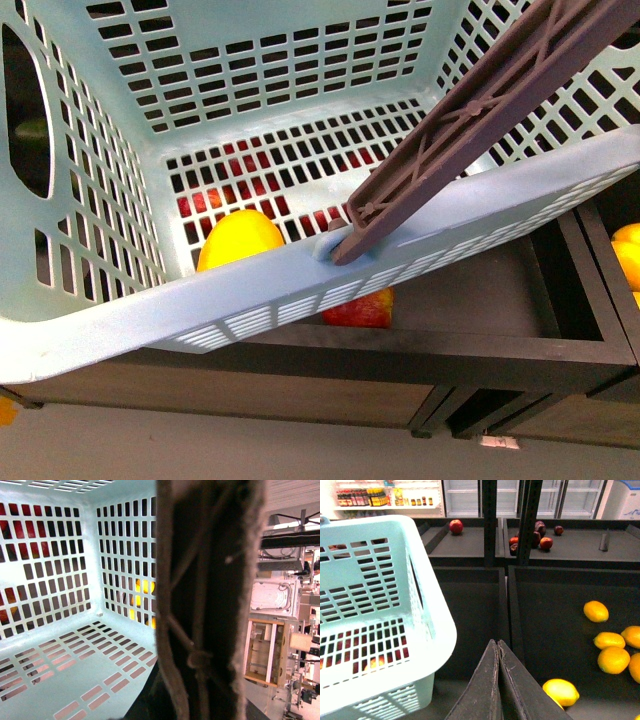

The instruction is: Pick lemon and mango into basket

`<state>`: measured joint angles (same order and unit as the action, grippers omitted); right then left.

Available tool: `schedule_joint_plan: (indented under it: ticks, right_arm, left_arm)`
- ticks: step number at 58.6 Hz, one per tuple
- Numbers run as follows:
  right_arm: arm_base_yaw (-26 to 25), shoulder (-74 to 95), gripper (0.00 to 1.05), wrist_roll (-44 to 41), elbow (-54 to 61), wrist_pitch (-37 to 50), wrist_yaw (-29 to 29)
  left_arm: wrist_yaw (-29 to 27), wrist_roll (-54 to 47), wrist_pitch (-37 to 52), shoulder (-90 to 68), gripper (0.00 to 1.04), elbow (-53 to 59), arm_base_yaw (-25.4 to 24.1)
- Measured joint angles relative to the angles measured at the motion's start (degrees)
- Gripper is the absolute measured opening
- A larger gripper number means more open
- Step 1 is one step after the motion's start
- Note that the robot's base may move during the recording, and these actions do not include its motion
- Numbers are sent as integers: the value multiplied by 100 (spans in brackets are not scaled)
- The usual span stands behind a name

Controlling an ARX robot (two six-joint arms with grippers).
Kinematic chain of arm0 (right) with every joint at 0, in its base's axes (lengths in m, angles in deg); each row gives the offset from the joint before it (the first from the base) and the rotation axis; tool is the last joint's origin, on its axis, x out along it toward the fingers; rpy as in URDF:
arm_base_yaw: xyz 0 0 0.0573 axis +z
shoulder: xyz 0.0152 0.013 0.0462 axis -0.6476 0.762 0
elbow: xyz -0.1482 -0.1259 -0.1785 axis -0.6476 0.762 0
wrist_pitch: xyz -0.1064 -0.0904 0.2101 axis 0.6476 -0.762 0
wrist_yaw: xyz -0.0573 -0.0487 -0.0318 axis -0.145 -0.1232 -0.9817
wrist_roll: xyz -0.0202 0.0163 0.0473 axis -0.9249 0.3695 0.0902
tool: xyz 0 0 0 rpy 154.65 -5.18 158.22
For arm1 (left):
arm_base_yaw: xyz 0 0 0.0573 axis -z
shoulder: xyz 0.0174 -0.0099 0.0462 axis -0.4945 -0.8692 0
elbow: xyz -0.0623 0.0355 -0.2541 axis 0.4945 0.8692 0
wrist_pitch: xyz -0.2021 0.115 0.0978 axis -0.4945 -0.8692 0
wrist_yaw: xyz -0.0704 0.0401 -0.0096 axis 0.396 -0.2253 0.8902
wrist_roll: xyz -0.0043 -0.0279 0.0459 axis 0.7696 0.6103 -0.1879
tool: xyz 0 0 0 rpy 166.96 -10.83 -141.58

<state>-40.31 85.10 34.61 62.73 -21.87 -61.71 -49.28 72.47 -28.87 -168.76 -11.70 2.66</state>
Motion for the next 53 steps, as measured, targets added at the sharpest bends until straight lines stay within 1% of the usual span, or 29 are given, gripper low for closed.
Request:
schedule_joint_plan:
  ticks: [11,16,19,22,26,33,35,40,41,43,47,53]
  right_arm:
    - [0,-564,2,0,166,-389,0]
    - [0,-656,2,-2,352,-214,0]
    - [0,-699,12,0,354,-251,4]
    - [0,-734,26,0,354,-251,0]
    - [0,-737,36,0,354,-251,0]
    - [0,-737,66,0,354,-251,0]
    - [0,-737,71,0,354,-251,0]
    - [0,-737,88,2,354,-251,-17]
    - [0,-737,93,2,354,-251,-20]
    - [0,-739,98,20,354,-251,-26]
    - [0,-741,96,24,354,-251,-15]
    - [0,-741,96,24,354,-251,-20]
  left_arm:
    - [15,11,0,0,5,0,2]
    - [7,9,0,0,5,0,0]
    - [0,7,0,0,5,0,0]
    - [2,4,0,0,5,0,0]
    - [7,7,0,0,5,0,0]
    - [11,9,0,0,5,0,0]
    - [11,7,0,0,5,0,0]
    - [9,4,0,0,5,0,2]
    - [11,9,0,0,5,0,13]
    - [17,4,0,0,5,0,42]
    - [109,4,0,0,5,0,90]
    - [122,74,0,0,5,0,68]
